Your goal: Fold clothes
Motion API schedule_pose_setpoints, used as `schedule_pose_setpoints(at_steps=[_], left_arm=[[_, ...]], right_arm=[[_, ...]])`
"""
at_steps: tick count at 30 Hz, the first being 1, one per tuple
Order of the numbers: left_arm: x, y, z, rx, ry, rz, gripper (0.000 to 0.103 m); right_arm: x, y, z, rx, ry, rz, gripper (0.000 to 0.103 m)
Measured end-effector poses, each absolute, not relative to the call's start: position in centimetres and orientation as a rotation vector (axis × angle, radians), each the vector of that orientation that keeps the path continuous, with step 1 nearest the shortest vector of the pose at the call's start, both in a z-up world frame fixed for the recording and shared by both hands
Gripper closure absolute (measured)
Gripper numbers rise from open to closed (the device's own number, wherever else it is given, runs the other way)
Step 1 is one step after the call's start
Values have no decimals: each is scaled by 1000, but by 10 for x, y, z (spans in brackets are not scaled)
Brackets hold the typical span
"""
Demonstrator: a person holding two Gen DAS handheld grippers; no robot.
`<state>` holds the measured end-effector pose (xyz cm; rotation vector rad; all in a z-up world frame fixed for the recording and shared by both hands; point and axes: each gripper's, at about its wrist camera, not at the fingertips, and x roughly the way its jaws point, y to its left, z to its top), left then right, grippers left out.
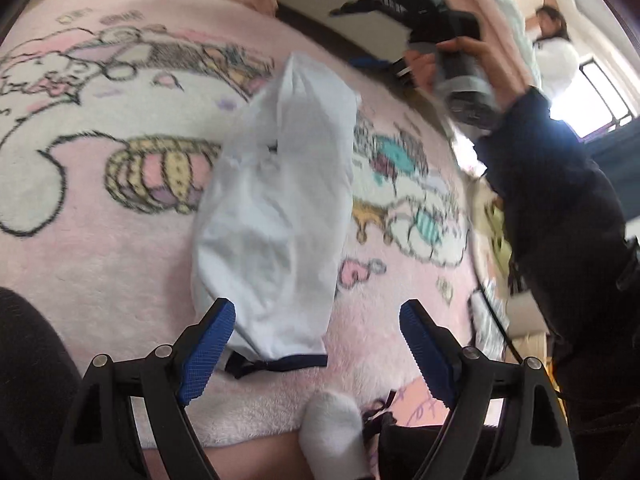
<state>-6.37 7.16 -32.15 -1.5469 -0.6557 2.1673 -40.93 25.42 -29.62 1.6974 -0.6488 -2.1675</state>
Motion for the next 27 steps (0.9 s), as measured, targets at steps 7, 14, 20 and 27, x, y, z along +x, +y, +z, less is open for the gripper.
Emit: schedule_pose_setpoints(at_steps=[7,14,20,27], left_arm=[[-63,81,-339,-1572,-698,2094,18],[-82,83,-336,-1558,-626,2144,18],[-121,85,-342,-1578,-550,2071,18],[-155,88,-346,-1620,-428,2077,18]], right_arm=[[-369,308,-303,1711,-607,-2149,22],[-309,355,-338,1715,-797,-2103,22],[-256,374,-365,1766,-713,-2185,22],[-215,363,-398,1858,-699,-2140,22]])
